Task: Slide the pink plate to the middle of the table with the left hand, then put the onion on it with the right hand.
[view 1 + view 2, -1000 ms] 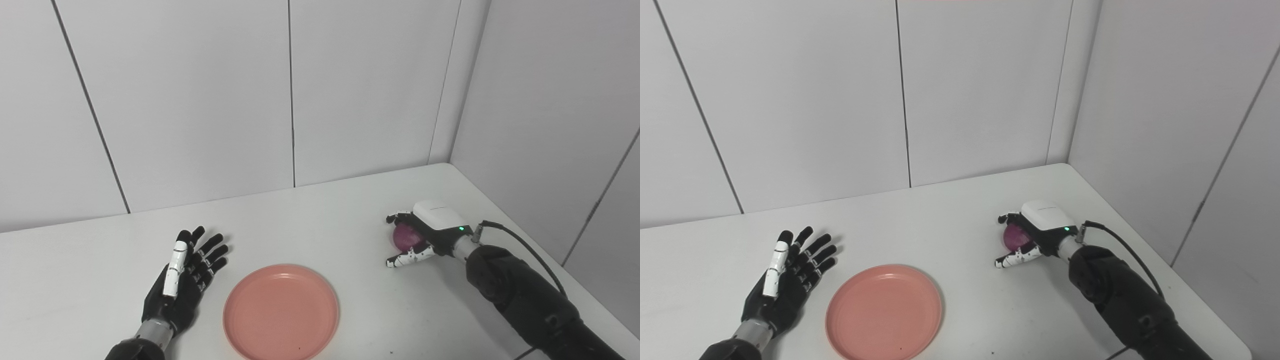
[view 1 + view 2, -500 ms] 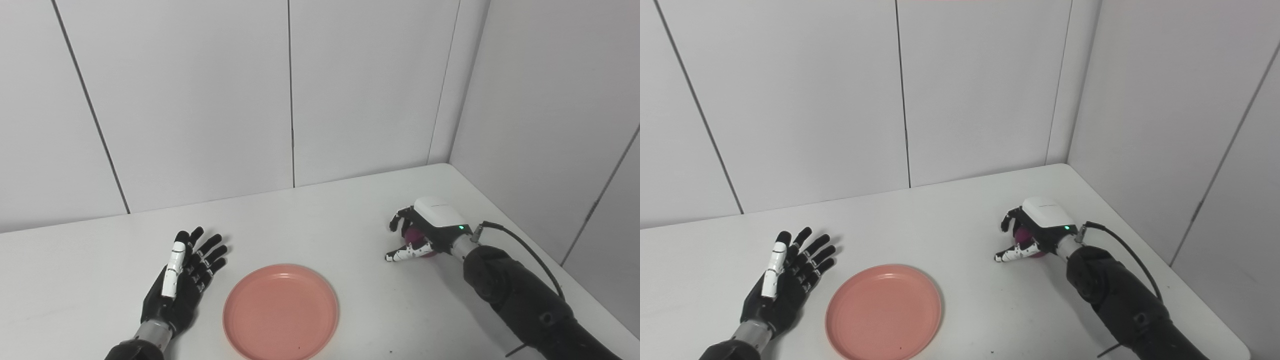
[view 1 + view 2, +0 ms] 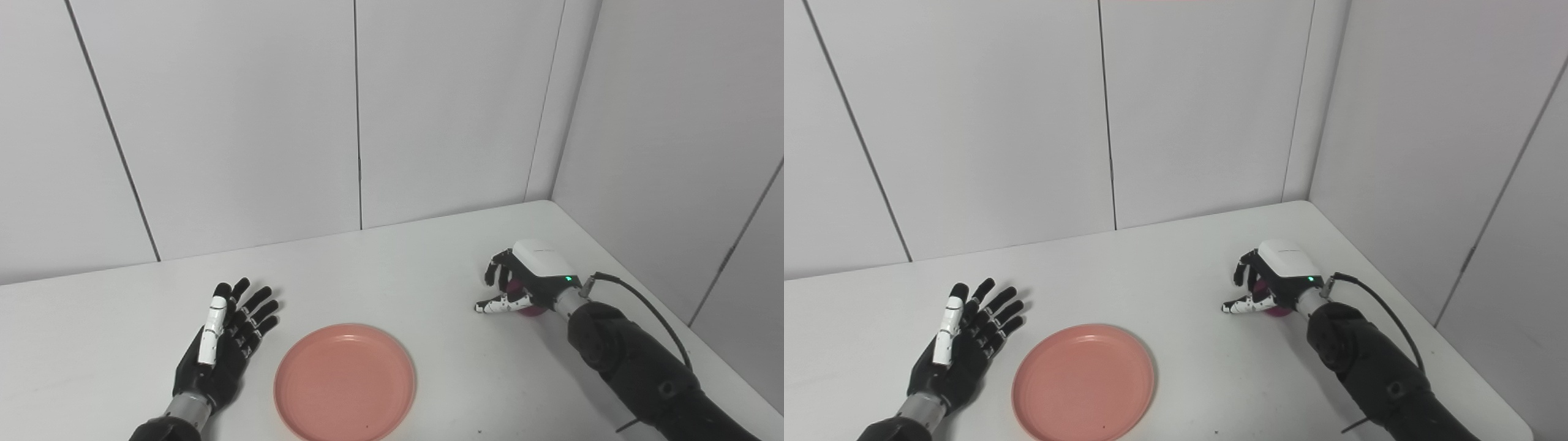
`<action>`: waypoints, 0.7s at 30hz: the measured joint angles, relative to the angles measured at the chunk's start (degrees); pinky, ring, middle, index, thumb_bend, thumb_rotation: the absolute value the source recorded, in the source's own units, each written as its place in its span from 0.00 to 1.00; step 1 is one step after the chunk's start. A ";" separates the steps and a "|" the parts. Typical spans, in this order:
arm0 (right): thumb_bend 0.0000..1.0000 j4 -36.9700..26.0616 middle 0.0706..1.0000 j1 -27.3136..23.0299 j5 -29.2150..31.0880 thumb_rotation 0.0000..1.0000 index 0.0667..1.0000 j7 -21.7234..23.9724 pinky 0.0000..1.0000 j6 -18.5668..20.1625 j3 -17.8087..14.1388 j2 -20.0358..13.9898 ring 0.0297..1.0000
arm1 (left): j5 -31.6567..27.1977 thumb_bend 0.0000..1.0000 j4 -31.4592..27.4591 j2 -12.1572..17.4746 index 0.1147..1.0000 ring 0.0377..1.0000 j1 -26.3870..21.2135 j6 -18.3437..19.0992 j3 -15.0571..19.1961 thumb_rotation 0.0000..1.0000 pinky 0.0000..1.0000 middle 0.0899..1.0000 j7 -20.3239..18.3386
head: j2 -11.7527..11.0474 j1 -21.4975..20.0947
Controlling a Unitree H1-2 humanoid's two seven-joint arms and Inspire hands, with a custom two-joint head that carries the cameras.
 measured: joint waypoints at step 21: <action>0.50 -5.72 0.35 1.18 2.61 0.15 0.45 4.70 0.26 -0.05 -0.13 -0.48 0.29 | -0.32 0.61 0.07 0.00 1.00 0.88 -0.02 0.00 0.03 0.84 0.91 0.89 -0.01 | -0.26 0.35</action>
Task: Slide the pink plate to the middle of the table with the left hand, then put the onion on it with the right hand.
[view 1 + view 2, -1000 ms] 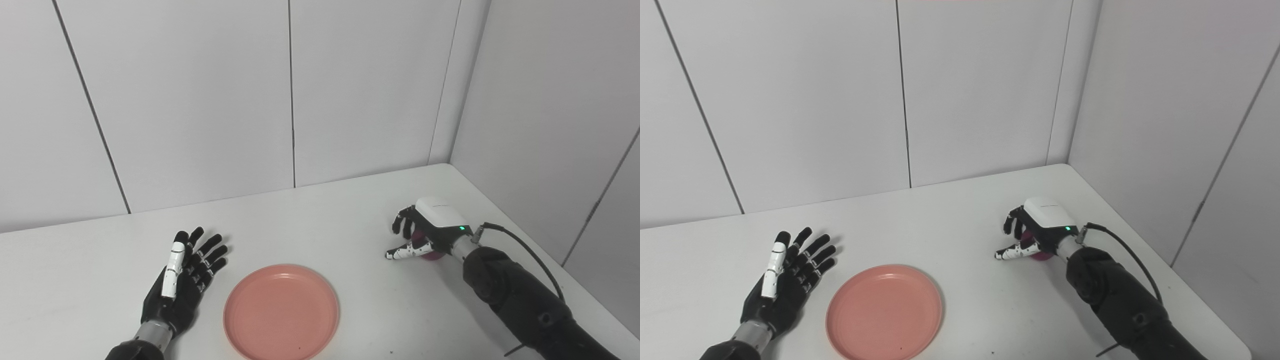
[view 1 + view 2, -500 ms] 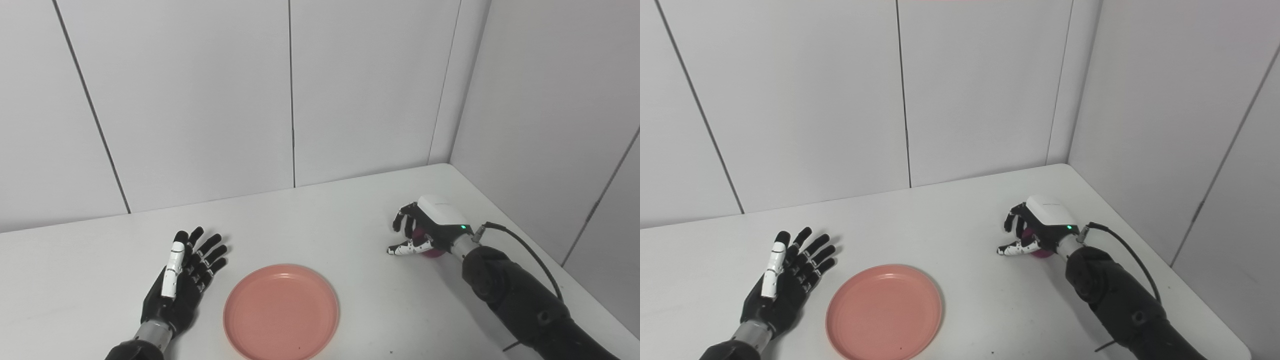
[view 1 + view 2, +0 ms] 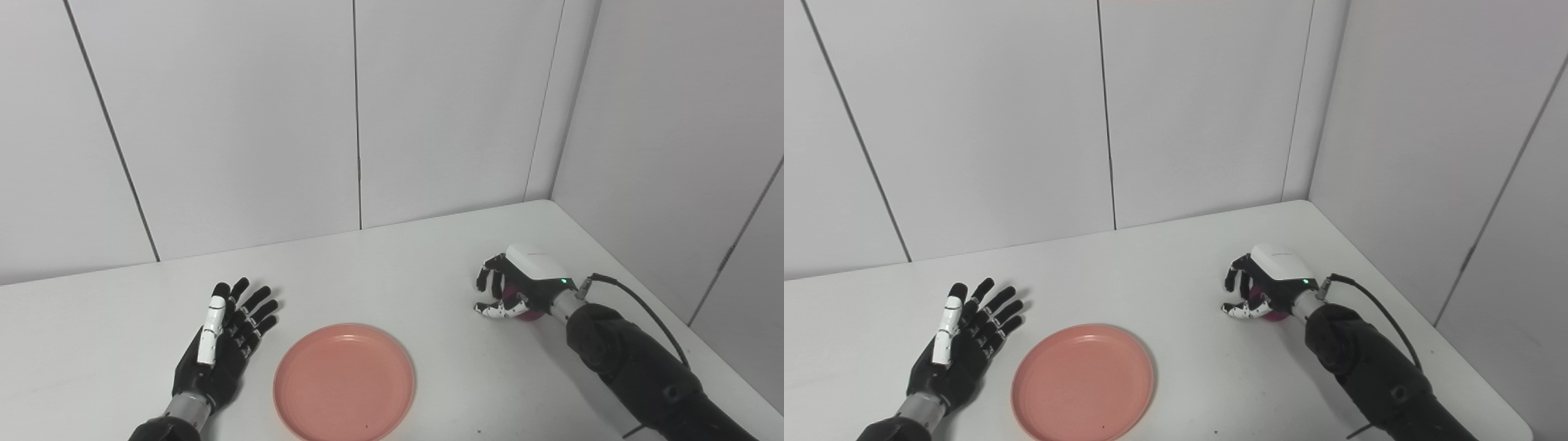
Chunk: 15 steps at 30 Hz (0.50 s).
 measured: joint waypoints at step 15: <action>0.49 -10.73 0.37 -1.13 1.56 0.16 0.45 8.13 0.26 -1.76 -2.39 -0.71 0.30 | -0.10 0.61 0.66 -0.03 1.00 0.88 -0.42 -0.01 0.09 0.84 0.91 0.88 -0.09 | -0.35 0.18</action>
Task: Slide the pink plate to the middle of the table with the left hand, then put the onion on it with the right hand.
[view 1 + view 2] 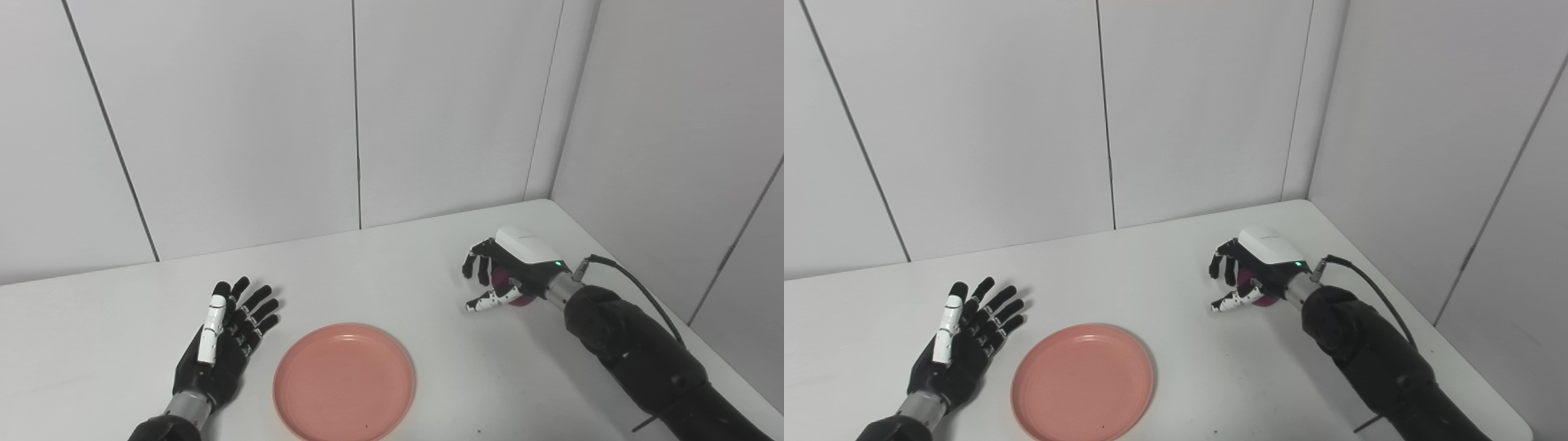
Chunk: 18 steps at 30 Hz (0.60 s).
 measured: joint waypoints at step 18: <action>0.50 -15.08 0.29 -6.02 -0.20 0.16 0.45 10.02 0.20 1.43 -0.56 3.24 0.23 | 0.00 0.61 0.32 -0.15 1.00 0.87 -0.17 -0.26 -0.03 0.83 0.90 0.87 0.02 | -0.35 0.97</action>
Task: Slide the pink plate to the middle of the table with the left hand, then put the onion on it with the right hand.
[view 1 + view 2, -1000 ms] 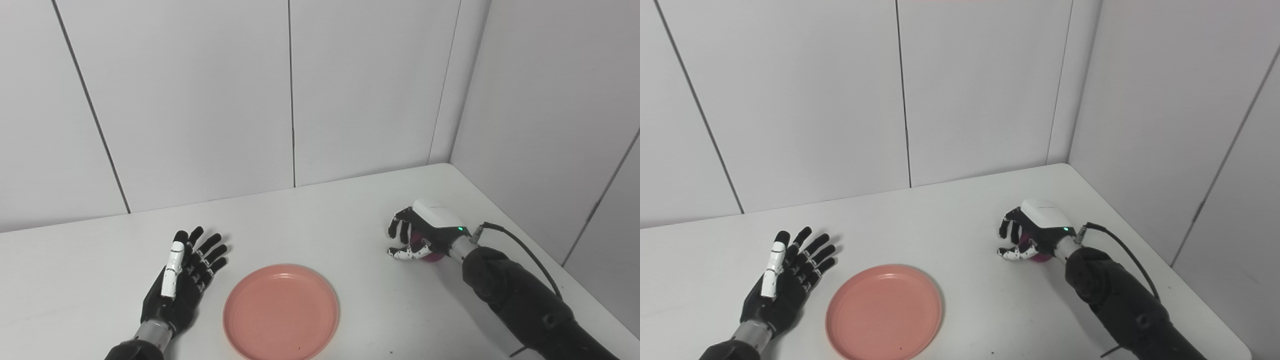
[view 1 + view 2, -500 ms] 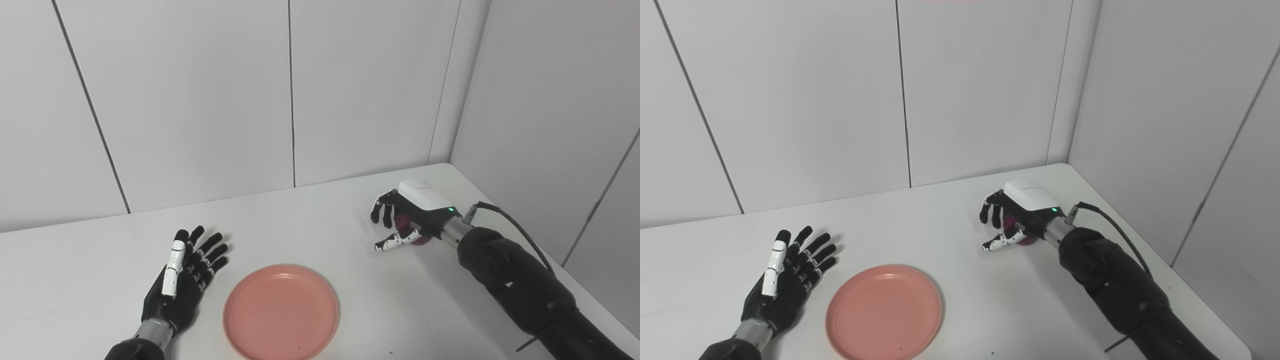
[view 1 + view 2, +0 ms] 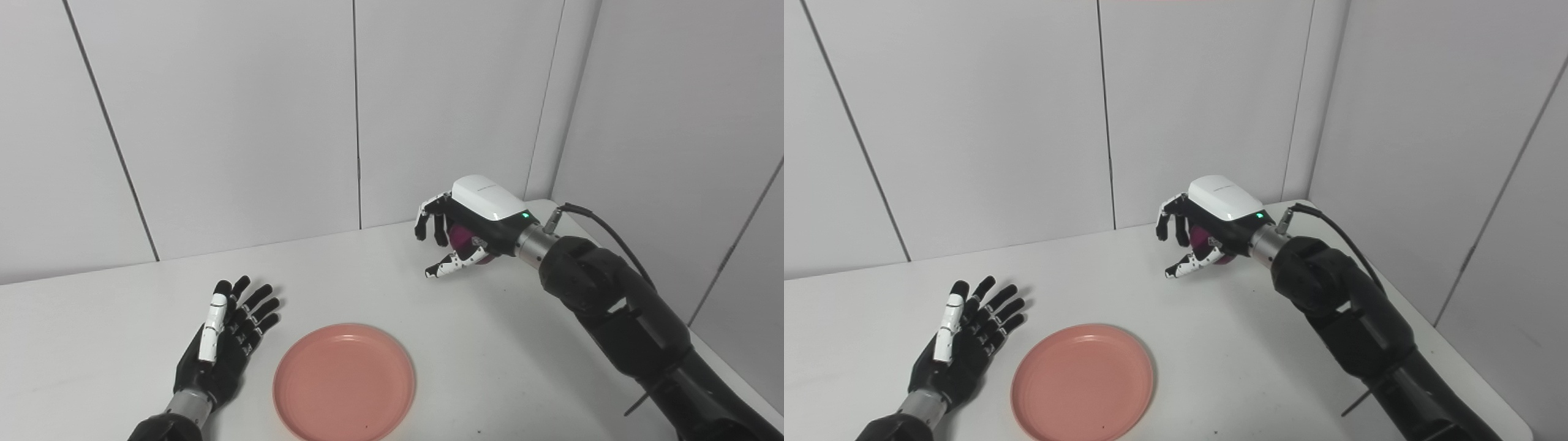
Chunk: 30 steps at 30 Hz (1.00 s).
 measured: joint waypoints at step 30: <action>0.50 -0.07 0.32 1.99 1.25 0.16 0.45 2.42 0.22 -0.06 4.82 11.67 0.26 | 0.17 0.67 -0.06 -2.13 0.99 0.84 0.27 -1.25 -0.31 0.79 0.88 0.83 1.54 | 1.58 7.91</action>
